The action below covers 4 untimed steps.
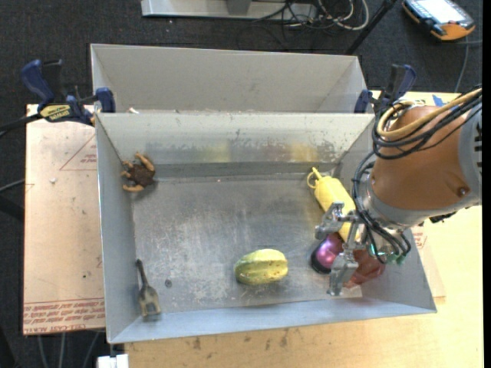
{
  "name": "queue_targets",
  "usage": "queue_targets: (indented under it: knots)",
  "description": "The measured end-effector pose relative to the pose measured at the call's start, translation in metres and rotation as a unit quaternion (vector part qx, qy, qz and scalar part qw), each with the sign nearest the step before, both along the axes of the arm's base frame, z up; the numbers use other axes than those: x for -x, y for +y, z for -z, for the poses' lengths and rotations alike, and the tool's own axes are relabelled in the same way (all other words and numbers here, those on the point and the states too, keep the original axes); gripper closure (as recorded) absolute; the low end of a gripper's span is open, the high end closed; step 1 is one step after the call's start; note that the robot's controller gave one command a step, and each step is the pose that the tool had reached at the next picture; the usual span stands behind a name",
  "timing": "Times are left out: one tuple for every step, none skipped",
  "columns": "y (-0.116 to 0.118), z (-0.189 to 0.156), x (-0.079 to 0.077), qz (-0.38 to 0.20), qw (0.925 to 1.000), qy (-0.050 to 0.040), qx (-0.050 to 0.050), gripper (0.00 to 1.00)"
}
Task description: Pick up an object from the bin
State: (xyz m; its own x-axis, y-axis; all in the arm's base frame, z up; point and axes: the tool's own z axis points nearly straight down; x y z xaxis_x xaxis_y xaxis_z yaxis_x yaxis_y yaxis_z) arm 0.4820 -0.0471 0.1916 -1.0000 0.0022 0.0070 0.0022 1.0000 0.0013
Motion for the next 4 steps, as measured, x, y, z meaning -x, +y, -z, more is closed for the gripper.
queue_targets:
  knots:
    - [0.0,-0.003,-0.002,-0.001,1.0,-0.0035,0.0,0.0]
    - [-0.001,0.023,-0.022,-0.042,0.9991,-0.0081,0.001,0.0]
    - [0.003,0.055,-0.037,-0.062,0.9981,-0.0016,-0.001,0.0]
    - [-0.022,0.077,-0.06,0.05,0.9987,-0.0068,0.0,0.0]
